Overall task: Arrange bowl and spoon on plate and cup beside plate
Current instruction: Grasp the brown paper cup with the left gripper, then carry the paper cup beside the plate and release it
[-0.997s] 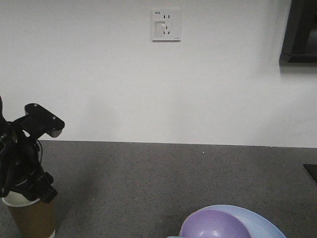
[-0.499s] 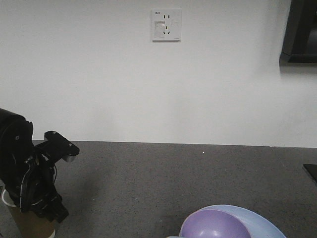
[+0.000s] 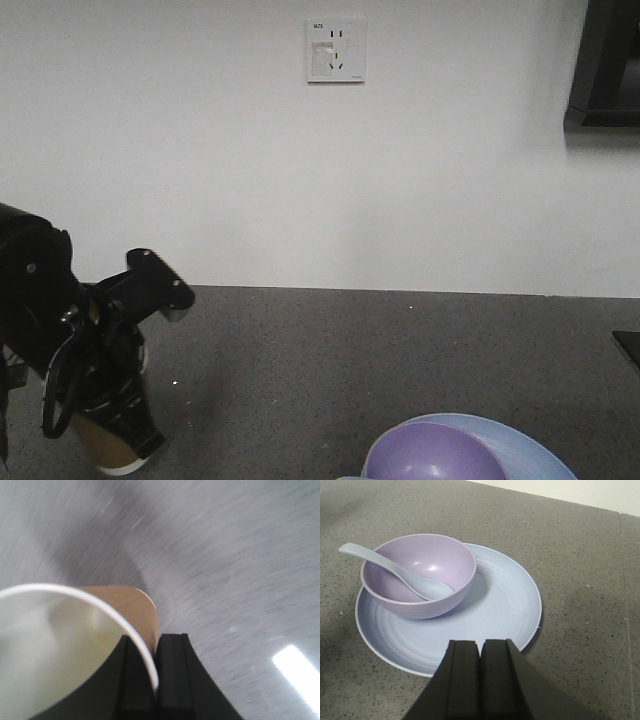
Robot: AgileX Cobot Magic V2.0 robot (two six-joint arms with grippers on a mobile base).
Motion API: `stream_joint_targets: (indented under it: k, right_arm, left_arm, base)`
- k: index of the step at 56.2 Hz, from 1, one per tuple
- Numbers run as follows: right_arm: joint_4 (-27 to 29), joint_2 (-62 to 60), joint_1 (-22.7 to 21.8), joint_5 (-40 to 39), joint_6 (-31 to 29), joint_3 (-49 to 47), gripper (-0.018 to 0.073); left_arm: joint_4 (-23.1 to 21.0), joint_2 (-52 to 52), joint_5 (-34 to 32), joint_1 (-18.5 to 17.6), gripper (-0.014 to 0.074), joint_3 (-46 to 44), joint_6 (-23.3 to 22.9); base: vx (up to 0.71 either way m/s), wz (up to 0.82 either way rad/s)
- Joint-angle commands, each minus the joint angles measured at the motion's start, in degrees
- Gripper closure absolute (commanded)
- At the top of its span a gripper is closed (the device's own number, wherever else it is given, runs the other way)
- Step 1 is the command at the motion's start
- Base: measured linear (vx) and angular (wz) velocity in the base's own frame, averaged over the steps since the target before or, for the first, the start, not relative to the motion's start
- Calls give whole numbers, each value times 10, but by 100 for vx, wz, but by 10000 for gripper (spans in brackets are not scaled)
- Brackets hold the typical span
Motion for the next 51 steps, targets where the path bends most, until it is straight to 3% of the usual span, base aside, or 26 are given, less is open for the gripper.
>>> stream_joint_targets:
  k: [1,12,20,34,51]
  right_arm:
    - [-3,4,1,-42,-4,-16,568]
    - [-3,4,1,-42,-4,-16,568]
    - [-3,4,1,-36,-4,-16,568]
    - [-12,4,1,-27,-4,-16,568]
    - [-13,4,1,-25,-4,-16,568]
  left_arm:
    - [-21,-28,-32,-42,600,-47,8]
    - [-29,5,-33,-114,600,-133,13]
    - [-59,44,-23,-139,600,-182,17]
    - [-68,117,2,-166,600,-219,17]
    - [-66,148,17,-167,598,-219,15]
  base:
    - [0,0]
    - [0,0]
    - [0,0]
    - [0,0]
    - [0,0]
